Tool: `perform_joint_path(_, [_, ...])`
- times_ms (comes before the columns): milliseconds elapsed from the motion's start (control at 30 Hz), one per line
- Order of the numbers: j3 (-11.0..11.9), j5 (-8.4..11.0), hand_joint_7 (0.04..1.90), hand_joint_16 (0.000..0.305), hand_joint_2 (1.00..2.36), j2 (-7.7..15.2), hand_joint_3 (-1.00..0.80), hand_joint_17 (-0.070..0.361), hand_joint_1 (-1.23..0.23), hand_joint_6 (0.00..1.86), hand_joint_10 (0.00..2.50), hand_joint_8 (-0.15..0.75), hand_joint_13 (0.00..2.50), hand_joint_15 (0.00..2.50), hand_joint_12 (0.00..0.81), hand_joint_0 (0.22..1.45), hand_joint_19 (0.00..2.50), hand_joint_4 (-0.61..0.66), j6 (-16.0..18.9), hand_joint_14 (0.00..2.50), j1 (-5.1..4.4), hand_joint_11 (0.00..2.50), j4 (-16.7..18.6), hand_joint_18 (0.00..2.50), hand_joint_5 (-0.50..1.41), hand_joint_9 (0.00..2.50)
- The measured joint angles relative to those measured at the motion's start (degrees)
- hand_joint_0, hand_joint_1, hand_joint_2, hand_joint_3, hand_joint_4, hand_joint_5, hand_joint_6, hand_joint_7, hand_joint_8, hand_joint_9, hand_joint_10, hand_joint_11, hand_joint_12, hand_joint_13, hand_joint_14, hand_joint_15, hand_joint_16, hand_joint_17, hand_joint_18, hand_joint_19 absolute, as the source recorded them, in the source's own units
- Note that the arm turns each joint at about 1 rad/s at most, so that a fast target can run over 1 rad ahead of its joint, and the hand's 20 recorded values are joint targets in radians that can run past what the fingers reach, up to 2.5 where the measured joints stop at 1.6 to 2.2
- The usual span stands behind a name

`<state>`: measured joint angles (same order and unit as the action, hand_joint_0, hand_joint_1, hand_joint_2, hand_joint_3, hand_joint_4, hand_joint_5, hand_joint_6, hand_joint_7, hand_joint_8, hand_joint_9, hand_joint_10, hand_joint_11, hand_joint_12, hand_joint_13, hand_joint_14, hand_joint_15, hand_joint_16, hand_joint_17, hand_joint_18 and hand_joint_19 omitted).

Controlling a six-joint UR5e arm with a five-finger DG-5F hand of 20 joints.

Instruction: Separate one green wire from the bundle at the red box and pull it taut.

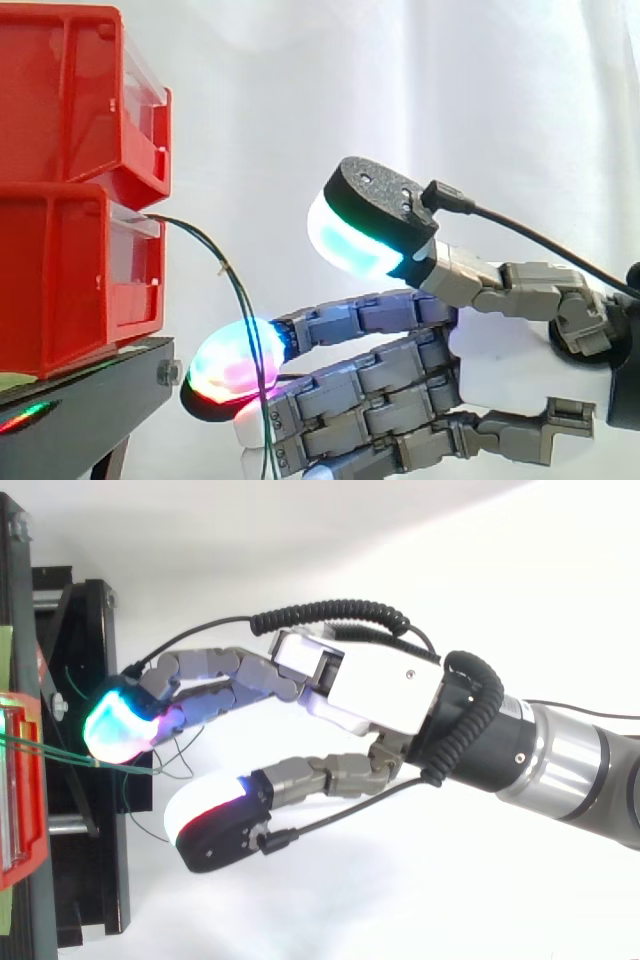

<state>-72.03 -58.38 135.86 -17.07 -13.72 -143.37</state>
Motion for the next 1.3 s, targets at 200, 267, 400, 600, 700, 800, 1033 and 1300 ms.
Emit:
perform_joint_path(200, [0.0,0.14,0.77,0.057,1.00,0.5,-0.50,0.129,-0.56,0.50,0.01,0.306,0.75,0.30,0.396,0.48,0.38,0.26,0.7,0.01,-0.75,0.30,2.0,0.66,-0.21,0.80])
perform_joint_path(267, [0.0,0.21,0.77,0.057,1.00,0.5,-0.50,0.128,-0.56,0.50,0.01,0.309,0.76,0.31,0.394,0.48,0.38,0.26,0.6,0.01,-0.91,0.31,2.9,0.66,-0.21,0.82])
perform_joint_path(400, [0.0,0.35,0.77,0.057,1.00,0.5,-0.50,0.128,-0.57,0.50,0.01,0.308,0.76,0.31,0.394,0.48,0.38,0.25,0.7,0.01,-1.08,0.31,3.7,0.67,-0.21,0.82])
perform_joint_path(600, [0.0,0.41,0.77,0.056,1.00,0.7,-0.50,0.127,-0.57,0.50,0.01,0.306,0.77,0.31,0.389,0.49,0.38,0.25,0.8,0.01,-1.35,0.32,5.2,0.67,-0.21,0.84])
perform_joint_path(700, [0.0,0.41,0.77,0.056,1.00,1.2,-0.50,0.127,-0.57,0.50,0.01,0.306,0.78,0.31,0.387,0.49,0.38,0.25,1.3,0.01,-1.38,0.32,6.0,0.67,-0.21,0.86])
perform_joint_path(800, [0.0,0.44,0.76,0.056,1.00,1.4,-0.50,0.126,-0.57,0.50,0.01,0.303,0.78,0.32,0.387,0.49,0.39,0.25,2.2,0.01,-1.42,0.34,6.2,0.68,-0.21,0.88])
perform_joint_path(1033, [0.0,0.46,0.76,0.055,1.00,1.4,-0.50,0.123,-0.58,0.50,0.01,0.298,0.81,0.32,0.381,0.50,0.39,0.26,3.8,0.01,-1.63,0.45,4.8,0.68,-0.20,0.99])
perform_joint_path(1300, [0.0,0.46,0.77,0.054,1.00,1.4,-0.50,0.120,-0.58,0.50,0.02,0.294,0.84,0.34,0.376,0.52,0.42,0.27,7.3,0.01,-1.79,0.58,1.4,0.72,-0.19,1.13])
